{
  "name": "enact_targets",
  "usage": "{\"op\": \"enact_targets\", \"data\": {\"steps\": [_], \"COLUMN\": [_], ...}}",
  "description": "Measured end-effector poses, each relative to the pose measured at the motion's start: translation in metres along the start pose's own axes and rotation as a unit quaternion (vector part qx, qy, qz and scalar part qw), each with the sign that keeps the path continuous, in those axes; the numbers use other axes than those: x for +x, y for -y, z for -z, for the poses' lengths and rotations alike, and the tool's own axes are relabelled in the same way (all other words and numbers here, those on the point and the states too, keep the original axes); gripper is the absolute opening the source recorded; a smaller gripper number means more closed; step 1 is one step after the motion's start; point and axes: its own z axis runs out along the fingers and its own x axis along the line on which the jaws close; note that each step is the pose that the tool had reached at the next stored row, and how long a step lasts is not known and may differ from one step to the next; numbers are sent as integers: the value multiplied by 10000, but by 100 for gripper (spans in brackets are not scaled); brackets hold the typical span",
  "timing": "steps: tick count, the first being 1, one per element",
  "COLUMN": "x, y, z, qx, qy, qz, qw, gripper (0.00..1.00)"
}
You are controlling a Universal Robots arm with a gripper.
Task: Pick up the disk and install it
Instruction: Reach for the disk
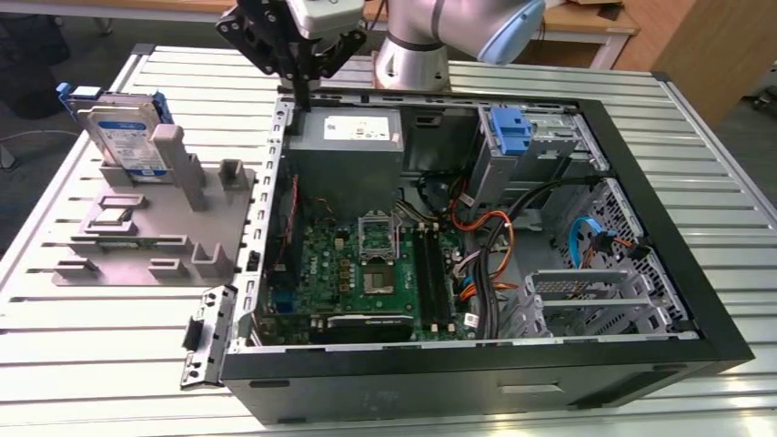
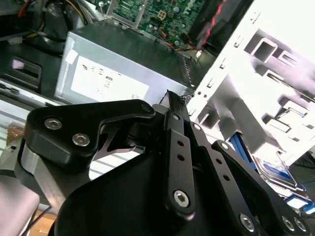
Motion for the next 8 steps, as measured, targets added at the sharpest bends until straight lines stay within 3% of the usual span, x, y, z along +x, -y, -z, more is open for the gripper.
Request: {"op": "enact_targets", "data": {"steps": [8], "x": [181], "y": [14], "z": [-8], "qx": [-1], "qy": [1], "qz": [0], "qw": [10000], "gripper": [10]}}
